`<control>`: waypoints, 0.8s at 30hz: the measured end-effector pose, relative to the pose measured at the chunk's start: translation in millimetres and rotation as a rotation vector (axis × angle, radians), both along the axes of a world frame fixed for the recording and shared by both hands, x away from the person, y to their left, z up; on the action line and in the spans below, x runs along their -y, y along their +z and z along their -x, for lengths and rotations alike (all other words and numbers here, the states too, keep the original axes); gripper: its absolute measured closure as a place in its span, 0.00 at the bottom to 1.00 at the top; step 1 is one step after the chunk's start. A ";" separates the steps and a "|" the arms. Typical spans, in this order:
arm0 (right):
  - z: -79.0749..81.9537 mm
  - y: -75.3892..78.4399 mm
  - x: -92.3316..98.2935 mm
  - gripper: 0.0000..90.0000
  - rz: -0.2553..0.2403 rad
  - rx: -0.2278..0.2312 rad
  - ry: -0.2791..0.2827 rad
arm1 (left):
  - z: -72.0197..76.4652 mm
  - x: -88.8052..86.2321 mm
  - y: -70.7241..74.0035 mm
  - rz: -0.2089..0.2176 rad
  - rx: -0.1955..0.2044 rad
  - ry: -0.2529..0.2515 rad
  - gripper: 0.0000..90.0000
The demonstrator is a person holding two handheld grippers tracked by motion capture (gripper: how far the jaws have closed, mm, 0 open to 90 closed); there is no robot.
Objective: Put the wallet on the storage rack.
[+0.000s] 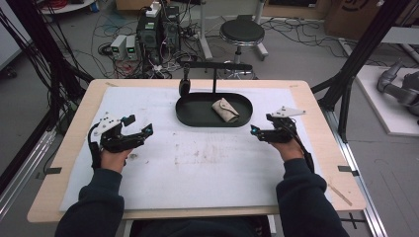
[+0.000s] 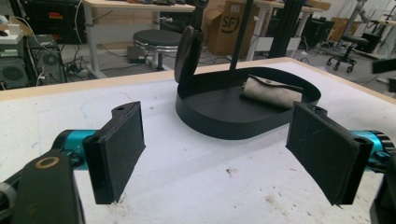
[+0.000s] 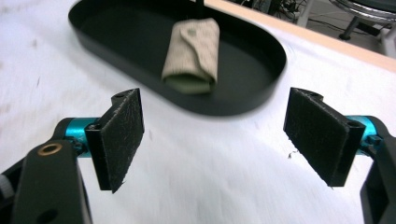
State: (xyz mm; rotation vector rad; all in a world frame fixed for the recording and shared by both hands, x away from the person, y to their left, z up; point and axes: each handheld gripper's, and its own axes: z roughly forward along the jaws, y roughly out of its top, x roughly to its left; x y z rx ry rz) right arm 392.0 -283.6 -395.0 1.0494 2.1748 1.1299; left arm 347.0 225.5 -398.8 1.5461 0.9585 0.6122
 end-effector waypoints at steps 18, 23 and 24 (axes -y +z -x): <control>39.9 0.0 42.3 0.23 -0.028 0.063 -0.081 | 5.6 5.5 4.7 -0.029 0.042 -0.024 0.21; 43.6 2.1 39.9 0.23 -0.020 0.077 -0.083 | 6.1 5.6 4.9 -0.030 0.042 -0.028 0.21; 43.7 2.2 39.9 0.23 -0.017 0.078 -0.084 | 6.1 5.9 4.8 -0.030 0.043 -0.029 0.21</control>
